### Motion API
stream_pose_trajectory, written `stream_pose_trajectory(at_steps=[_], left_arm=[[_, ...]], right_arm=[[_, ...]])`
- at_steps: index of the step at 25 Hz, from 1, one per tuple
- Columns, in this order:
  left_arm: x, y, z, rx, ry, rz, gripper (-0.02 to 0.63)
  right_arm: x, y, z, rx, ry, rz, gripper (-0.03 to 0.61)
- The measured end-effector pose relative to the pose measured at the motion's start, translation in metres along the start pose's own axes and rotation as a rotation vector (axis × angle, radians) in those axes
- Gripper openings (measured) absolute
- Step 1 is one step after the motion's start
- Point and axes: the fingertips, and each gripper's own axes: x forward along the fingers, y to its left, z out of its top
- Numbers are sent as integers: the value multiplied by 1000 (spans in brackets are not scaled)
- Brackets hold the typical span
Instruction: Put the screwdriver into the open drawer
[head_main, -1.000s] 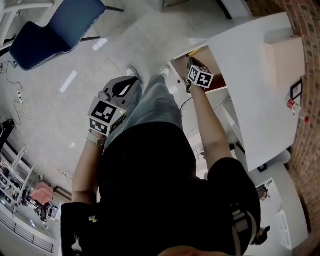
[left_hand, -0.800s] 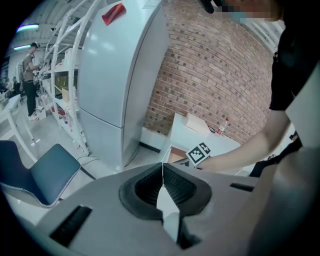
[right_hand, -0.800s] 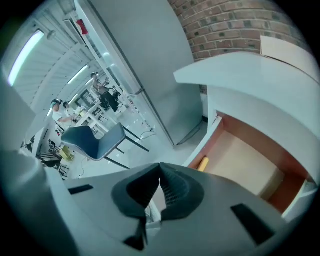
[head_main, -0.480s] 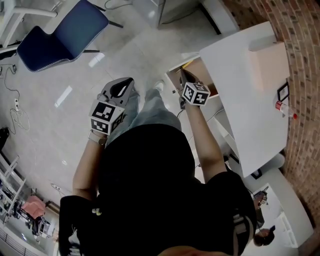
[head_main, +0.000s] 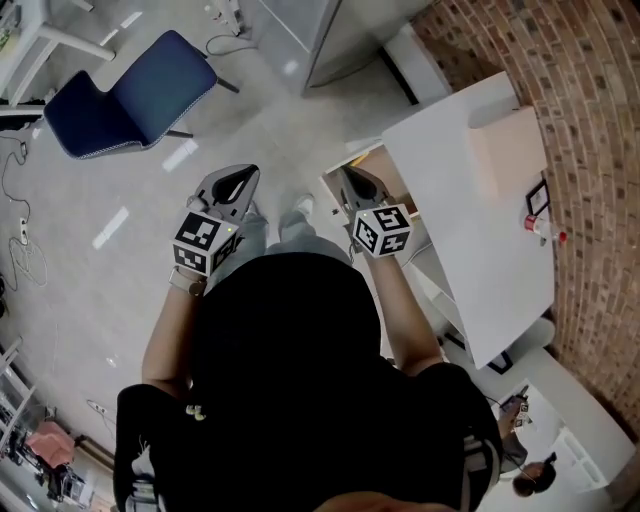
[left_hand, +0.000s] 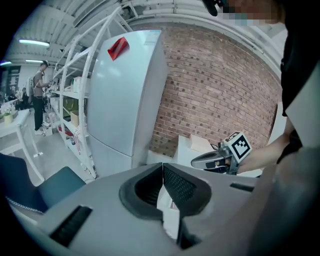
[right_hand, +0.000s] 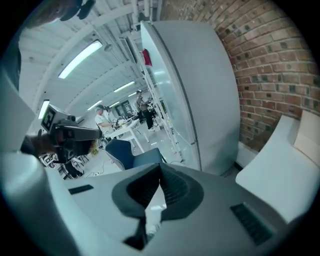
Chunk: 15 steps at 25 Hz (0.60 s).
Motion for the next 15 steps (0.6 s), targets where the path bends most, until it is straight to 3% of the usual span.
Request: stream_pose_trajectory(at_steps=[7,15], left_arm=[[-36,9,59,36,-186,-3,5],[-71,9,121,135,-321,-11,5]], right_arm=[[-36,54,79,-120,-161,36,11],[-77,97,159,-228,-325,53,11]])
